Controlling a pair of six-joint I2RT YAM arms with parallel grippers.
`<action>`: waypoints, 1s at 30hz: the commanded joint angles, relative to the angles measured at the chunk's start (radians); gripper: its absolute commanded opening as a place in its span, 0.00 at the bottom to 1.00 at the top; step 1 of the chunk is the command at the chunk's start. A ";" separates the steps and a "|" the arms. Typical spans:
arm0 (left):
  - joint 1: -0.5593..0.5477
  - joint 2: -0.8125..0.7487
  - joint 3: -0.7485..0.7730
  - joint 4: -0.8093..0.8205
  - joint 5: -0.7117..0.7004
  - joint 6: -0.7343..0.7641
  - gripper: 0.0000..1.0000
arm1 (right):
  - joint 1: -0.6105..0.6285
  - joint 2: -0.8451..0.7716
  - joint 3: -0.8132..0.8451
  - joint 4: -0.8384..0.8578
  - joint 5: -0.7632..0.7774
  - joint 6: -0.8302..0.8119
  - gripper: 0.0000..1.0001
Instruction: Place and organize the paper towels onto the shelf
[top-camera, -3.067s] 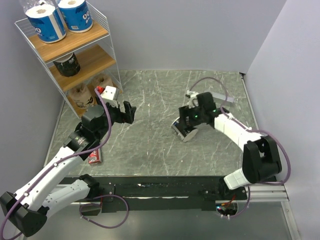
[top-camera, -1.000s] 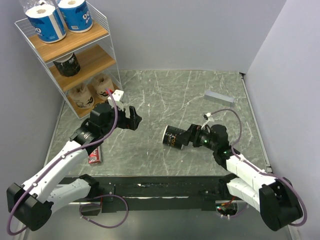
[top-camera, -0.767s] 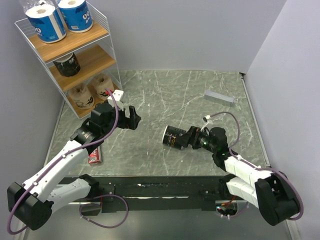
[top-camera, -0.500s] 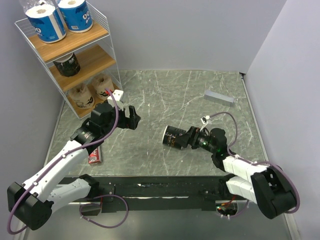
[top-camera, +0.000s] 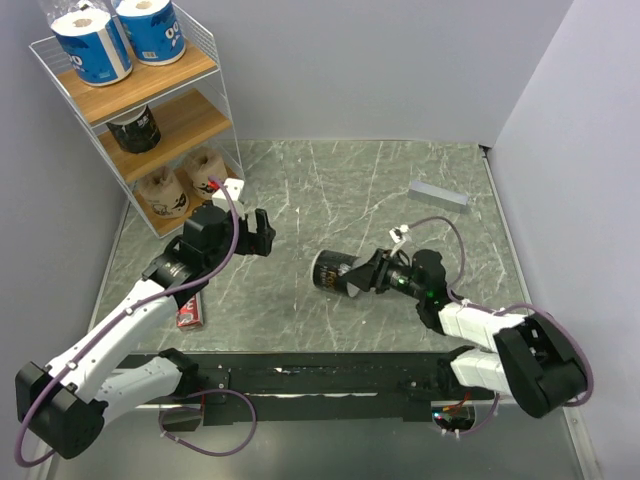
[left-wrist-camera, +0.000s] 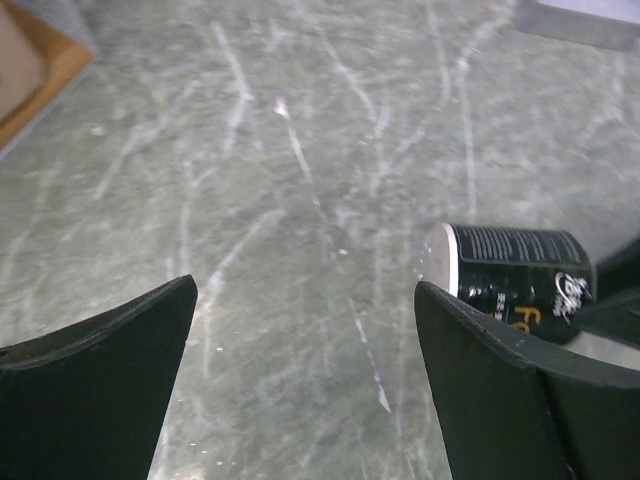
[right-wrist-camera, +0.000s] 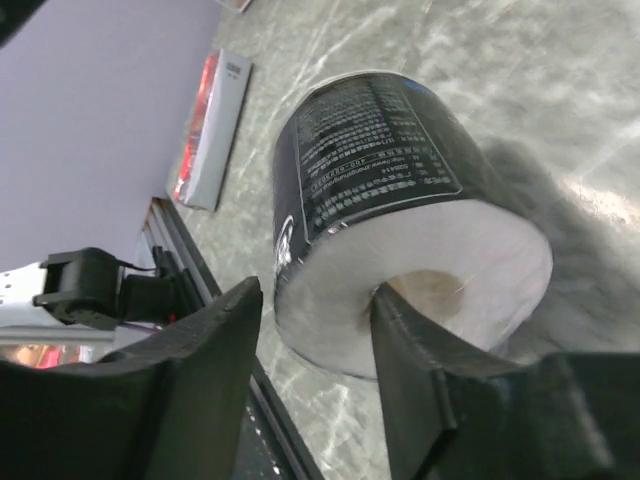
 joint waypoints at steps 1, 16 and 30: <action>-0.003 -0.056 0.011 0.007 -0.172 -0.001 0.96 | 0.124 -0.101 0.199 -0.262 0.129 -0.127 0.49; -0.021 -0.091 0.006 0.023 -0.064 0.074 0.97 | 0.257 -0.049 0.692 -0.959 0.386 -0.232 0.60; -0.245 0.362 0.320 -0.164 -0.046 0.108 0.99 | 0.260 -0.560 0.461 -1.217 0.553 -0.237 0.99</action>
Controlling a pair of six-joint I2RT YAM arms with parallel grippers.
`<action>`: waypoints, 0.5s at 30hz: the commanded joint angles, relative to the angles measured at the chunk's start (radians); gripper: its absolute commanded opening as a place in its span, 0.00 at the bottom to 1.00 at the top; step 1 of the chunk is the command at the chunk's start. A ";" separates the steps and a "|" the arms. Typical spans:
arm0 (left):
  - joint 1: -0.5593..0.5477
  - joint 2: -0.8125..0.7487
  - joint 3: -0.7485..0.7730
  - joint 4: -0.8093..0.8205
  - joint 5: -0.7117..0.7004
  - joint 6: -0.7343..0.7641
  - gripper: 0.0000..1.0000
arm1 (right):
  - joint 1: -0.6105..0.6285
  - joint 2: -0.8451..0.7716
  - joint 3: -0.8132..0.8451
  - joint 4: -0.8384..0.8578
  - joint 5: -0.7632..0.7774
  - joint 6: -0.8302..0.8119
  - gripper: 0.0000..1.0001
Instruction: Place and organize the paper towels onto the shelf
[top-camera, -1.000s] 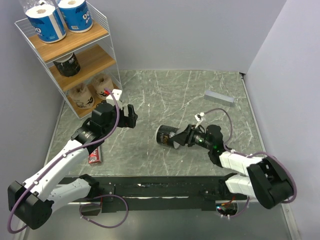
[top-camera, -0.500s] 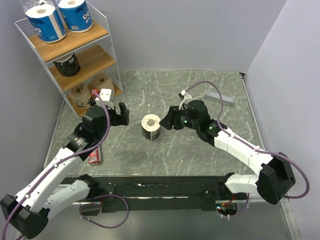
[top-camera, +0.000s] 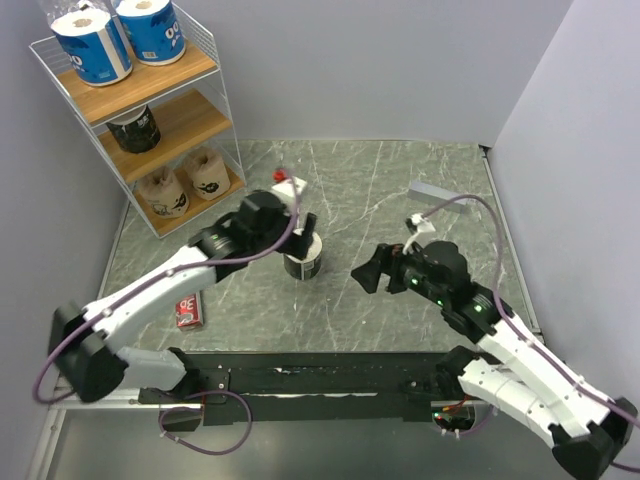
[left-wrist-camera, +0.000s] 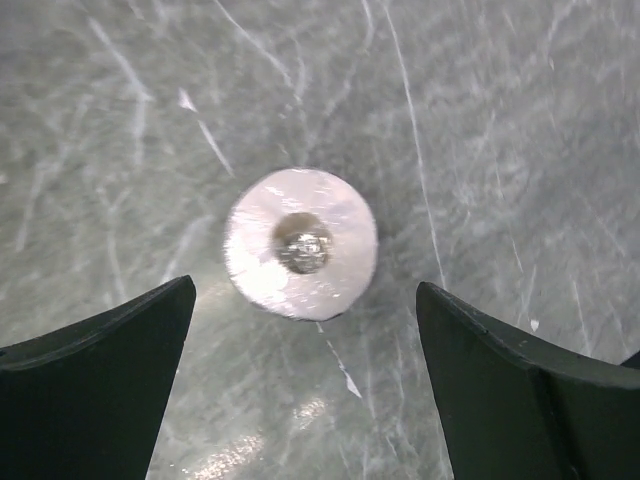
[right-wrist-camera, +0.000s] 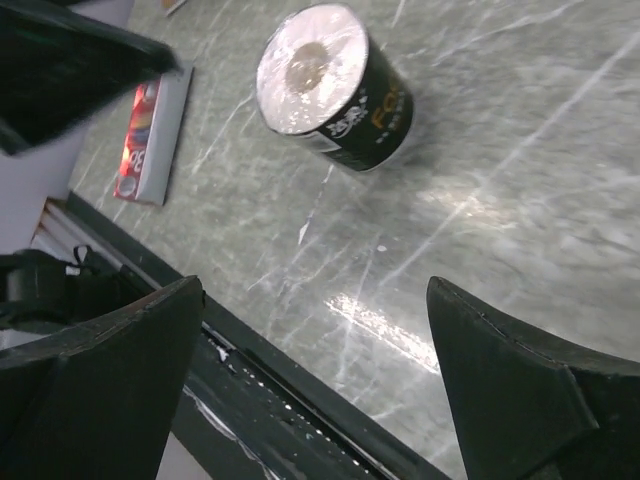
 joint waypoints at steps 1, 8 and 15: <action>-0.068 0.135 0.122 -0.065 -0.002 0.026 0.98 | 0.005 -0.135 -0.006 -0.125 0.114 -0.025 0.99; -0.113 0.289 0.207 -0.127 0.042 -0.003 0.93 | 0.005 -0.313 0.003 -0.252 0.220 -0.077 1.00; -0.113 0.372 0.184 -0.072 0.024 -0.001 0.89 | 0.005 -0.418 -0.020 -0.274 0.241 -0.076 1.00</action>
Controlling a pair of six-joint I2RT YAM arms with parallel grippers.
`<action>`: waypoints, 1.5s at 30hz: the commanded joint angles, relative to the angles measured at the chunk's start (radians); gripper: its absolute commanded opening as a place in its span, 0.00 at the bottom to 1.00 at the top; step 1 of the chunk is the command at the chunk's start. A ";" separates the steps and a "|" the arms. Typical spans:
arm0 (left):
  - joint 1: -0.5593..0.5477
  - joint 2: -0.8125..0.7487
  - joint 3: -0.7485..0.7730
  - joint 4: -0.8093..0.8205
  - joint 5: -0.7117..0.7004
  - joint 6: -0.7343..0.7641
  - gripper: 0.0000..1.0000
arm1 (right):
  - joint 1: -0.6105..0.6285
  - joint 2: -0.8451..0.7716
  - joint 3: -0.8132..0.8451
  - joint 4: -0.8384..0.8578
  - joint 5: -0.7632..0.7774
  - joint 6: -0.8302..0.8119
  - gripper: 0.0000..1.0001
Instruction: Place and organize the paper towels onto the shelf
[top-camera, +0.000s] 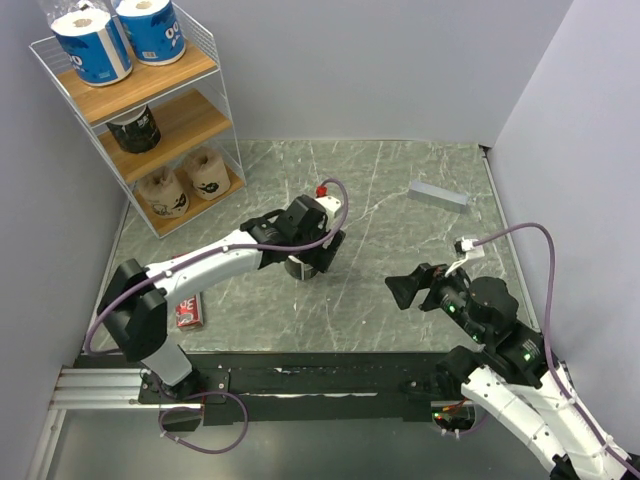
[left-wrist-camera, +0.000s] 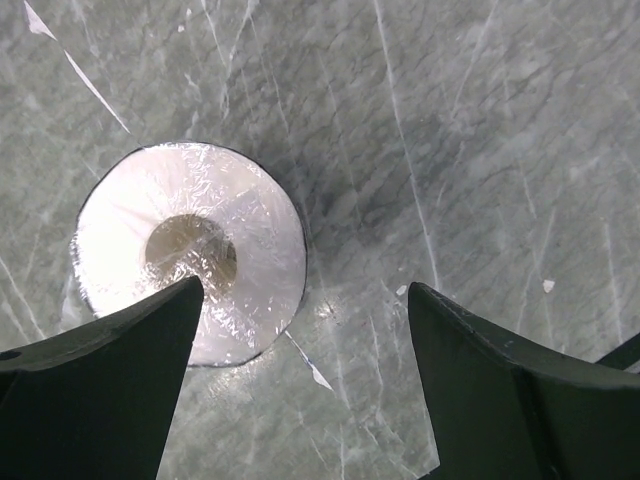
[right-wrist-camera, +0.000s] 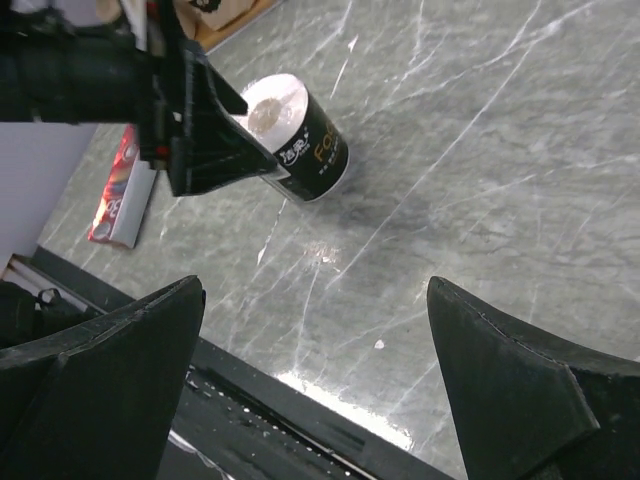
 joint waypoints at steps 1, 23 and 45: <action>-0.003 0.043 0.015 0.046 0.000 0.006 0.88 | 0.005 -0.030 -0.015 -0.024 0.051 -0.014 1.00; -0.005 0.053 0.036 0.015 -0.204 0.073 0.33 | 0.005 -0.042 -0.006 0.010 0.017 -0.035 0.99; 0.285 -0.078 0.413 -0.011 -0.502 0.565 0.35 | 0.005 0.004 0.080 0.025 0.008 -0.017 1.00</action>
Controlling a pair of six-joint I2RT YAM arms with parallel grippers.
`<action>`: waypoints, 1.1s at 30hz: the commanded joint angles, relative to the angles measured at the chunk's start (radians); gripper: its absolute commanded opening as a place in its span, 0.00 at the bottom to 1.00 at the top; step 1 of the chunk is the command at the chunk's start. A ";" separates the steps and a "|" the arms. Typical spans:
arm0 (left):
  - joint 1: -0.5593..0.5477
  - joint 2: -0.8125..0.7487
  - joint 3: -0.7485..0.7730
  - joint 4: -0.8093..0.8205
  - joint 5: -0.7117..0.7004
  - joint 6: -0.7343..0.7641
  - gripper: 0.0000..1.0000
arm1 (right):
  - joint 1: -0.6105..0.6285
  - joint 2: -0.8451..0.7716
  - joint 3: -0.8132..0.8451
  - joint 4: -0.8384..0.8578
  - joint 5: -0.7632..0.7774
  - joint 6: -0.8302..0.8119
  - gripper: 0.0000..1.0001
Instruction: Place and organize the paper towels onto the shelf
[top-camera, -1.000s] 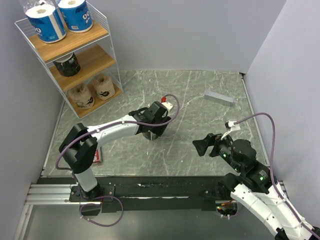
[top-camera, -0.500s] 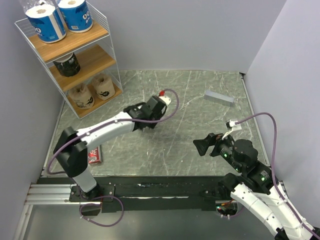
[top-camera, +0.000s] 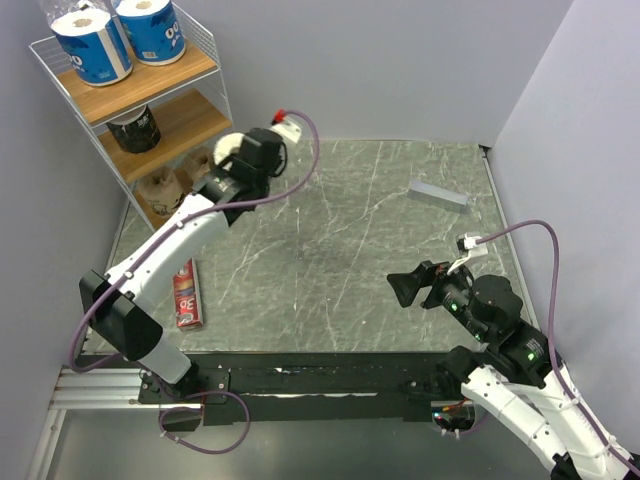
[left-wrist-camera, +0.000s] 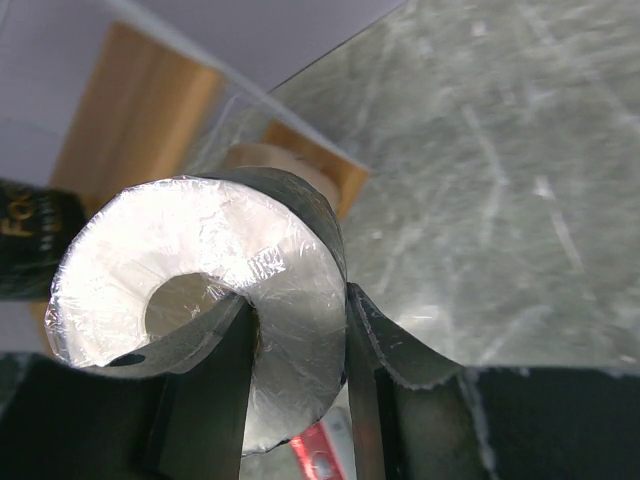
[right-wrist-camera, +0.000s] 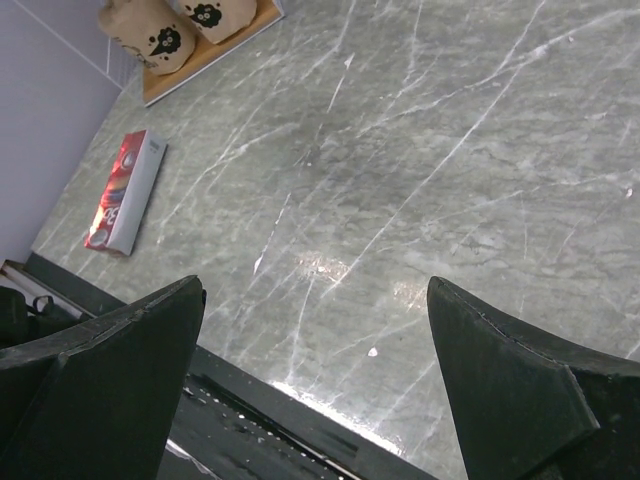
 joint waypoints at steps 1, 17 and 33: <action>0.107 -0.058 0.047 0.094 0.003 0.116 0.36 | 0.005 -0.002 0.040 0.043 -0.013 0.014 1.00; 0.294 0.058 0.172 0.200 0.178 0.178 0.36 | 0.005 0.043 0.028 0.106 0.000 0.009 1.00; 0.350 0.178 0.304 0.203 0.205 0.188 0.41 | 0.005 0.009 0.027 0.076 0.032 0.014 1.00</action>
